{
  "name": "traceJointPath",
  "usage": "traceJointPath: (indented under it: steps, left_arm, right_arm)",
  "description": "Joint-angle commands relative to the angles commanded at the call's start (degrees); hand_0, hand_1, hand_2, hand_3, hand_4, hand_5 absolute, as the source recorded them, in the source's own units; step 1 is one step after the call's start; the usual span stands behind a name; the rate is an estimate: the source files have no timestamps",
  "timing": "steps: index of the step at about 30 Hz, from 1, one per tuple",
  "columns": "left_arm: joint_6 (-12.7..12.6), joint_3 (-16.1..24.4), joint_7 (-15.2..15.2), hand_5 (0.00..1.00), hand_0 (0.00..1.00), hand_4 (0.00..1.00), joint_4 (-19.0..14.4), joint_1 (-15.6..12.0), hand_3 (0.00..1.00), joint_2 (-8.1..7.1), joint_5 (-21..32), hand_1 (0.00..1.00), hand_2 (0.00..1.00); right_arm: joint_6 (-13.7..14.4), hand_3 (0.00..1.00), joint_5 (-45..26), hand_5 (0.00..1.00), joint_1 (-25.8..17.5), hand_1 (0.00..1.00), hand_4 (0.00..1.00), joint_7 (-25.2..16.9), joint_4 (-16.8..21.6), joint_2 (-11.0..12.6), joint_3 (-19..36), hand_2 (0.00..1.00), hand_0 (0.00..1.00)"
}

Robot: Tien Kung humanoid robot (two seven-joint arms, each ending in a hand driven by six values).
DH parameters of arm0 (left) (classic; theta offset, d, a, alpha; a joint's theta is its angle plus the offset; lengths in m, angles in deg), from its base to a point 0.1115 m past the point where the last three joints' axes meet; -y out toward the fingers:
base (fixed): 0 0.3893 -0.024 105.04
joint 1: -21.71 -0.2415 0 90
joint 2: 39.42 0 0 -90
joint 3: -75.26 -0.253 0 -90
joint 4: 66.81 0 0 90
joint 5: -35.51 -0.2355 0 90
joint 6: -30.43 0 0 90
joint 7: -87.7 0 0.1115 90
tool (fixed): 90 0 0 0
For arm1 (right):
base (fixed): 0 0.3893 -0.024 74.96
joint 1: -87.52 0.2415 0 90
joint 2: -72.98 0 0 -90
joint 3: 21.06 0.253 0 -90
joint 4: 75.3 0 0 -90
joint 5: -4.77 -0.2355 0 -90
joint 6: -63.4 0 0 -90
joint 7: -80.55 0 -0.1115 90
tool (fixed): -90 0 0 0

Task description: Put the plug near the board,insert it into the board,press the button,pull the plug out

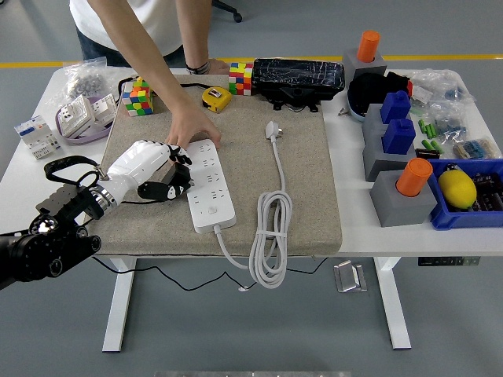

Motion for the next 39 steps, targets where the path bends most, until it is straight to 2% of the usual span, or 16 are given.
traceJointPath:
  steps: [1, 10, 12, 13, 18, 19, 22, 24, 25, 30, 31, 34, 36, 37, 39]
  left_arm:
    - [0.1, 0.1, 0.0, 0.149, 0.664, 0.998, 0.0, 0.0, 0.764, -0.02, 0.0, 0.718, 0.75]
    - [0.4, 2.0, -1.1, 0.169, 0.661, 0.998, -1.4, -0.8, 0.761, -0.43, -0.3, 0.719, 0.745]
    - [0.3, 3.6, -1.7, 0.169, 0.661, 0.998, -2.3, -1.2, 0.761, -0.67, -0.3, 0.719, 0.745]
    - [0.3, 4.2, -1.8, 0.212, 0.662, 0.998, -2.7, -1.3, 0.761, -0.77, -0.5, 0.719, 0.742]
    - [0.4, 8.7, -2.6, 0.212, 0.662, 0.998, -5.2, -2.7, 0.761, -1.39, -0.4, 0.719, 0.742]
    - [0.3, 10.3, -2.7, 0.343, 0.66, 0.998, -6.2, -3.4, 0.754, -1.66, -0.5, 0.715, 0.738]
    - [0.0, 14.7, -3.4, 0.343, 0.66, 0.998, -9.5, -5.4, 0.754, -2.55, -0.1, 0.715, 0.738]
    - [-0.7, 19.1, -1.6, 0.343, 0.66, 0.998, -13.7, -8.5, 0.754, -3.58, -1.1, 0.715, 0.738]
    - [-0.9, 21.0, -0.4, 0.535, 0.64, 0.919, -15.5, -9.8, 0.729, -3.96, -1.9, 0.694, 0.71]
    - [-1.2, 28.7, 8.4, 0.535, 0.64, 0.919, -24.5, -17.3, 0.729, -5.45, -7.0, 0.694, 0.71]
    - [-1.0, 29.6, 10.1, 0.605, 0.674, 0.854, -26.0, -18.6, 0.729, -5.65, -8.1, 0.725, 0.732]
    - [0.2, 30.4, 15.9, 0.605, 0.674, 0.854, -30.1, -22.3, 0.729, -6.19, -11.4, 0.725, 0.732]
    - [0.8, 30.7, 18.5, 0.605, 0.674, 0.854, -31.4, -23.8, 0.729, -6.27, -12.8, 0.725, 0.732]
    - [1.6, 30.8, 20.2, 0.668, 0.729, 0.81, -32.4, -24.9, 0.74, -6.36, -13.6, 0.769, 0.776]
    - [2.7, 31.0, 23.0, 0.668, 0.729, 0.81, -33.5, -26.0, 0.74, -6.39, -14.7, 0.769, 0.776]
  right_arm:
    - [0.0, 0.565, 0.0, 0.586, 0.0, 0.679, 0.976, 0.0, 0.0, 0.0, 0.0, 0.654, 0.619]
    - [0.0, 0.565, 0.0, 0.587, 0.0, 0.679, 0.976, 0.0, 0.0, 0.0, 0.0, 0.654, 0.619]
    - [0.0, 0.565, 0.1, 0.587, -0.1, 0.679, 0.976, 0.0, 0.0, 0.0, -0.1, 0.654, 0.619]
    - [0.0, 0.566, 0.1, 0.587, -0.1, 0.679, 0.976, 0.0, 0.0, 0.0, -0.1, 0.654, 0.615]
    - [0.0, 0.566, 0.1, 0.587, -0.1, 0.679, 0.976, 0.0, 0.0, 0.0, -0.1, 0.654, 0.615]
    - [0.0, 0.566, 0.1, 0.587, -0.1, 0.679, 0.976, 0.0, 0.0, 0.0, -0.1, 0.654, 0.619]
    - [0.0, 0.566, 0.1, 0.587, -0.1, 0.679, 0.976, 0.0, 0.0, 0.0, -0.2, 0.654, 0.619]
    - [0.0, 0.566, 0.2, 0.587, -0.1, 0.679, 0.976, 0.0, 0.1, 0.2, -0.3, 0.654, 0.619]
    - [0.0, 0.566, 0.2, 0.588, -0.1, 0.68, 0.976, 0.0, 0.1, 0.2, -0.3, 0.654, 0.616]
    - [0.1, 0.566, 0.3, 0.588, -0.2, 0.68, 0.976, 0.0, 0.1, 0.3, -0.4, 0.654, 0.616]
    - [0.1, 0.566, 0.3, 0.588, -0.3, 0.68, 0.976, 0.0, 0.1, 0.3, -0.4, 0.653, 0.621]
    - [0.1, 0.566, 0.4, 0.588, -0.2, 0.68, 0.976, 0.0, 0.0, 0.3, -0.4, 0.653, 0.621]
    - [0.1, 0.566, 0.4, 0.588, -0.1, 0.68, 0.976, -0.1, 0.1, 0.3, -0.5, 0.653, 0.621]
    - [0.1, 0.566, 0.4, 0.588, 0.0, 0.679, 0.976, -0.1, 0.2, 0.4, -0.5, 0.653, 0.616]
    - [0.1, 0.566, 0.4, 0.588, 0.1, 0.679, 0.976, -0.1, 0.2, 0.5, -0.7, 0.653, 0.616]
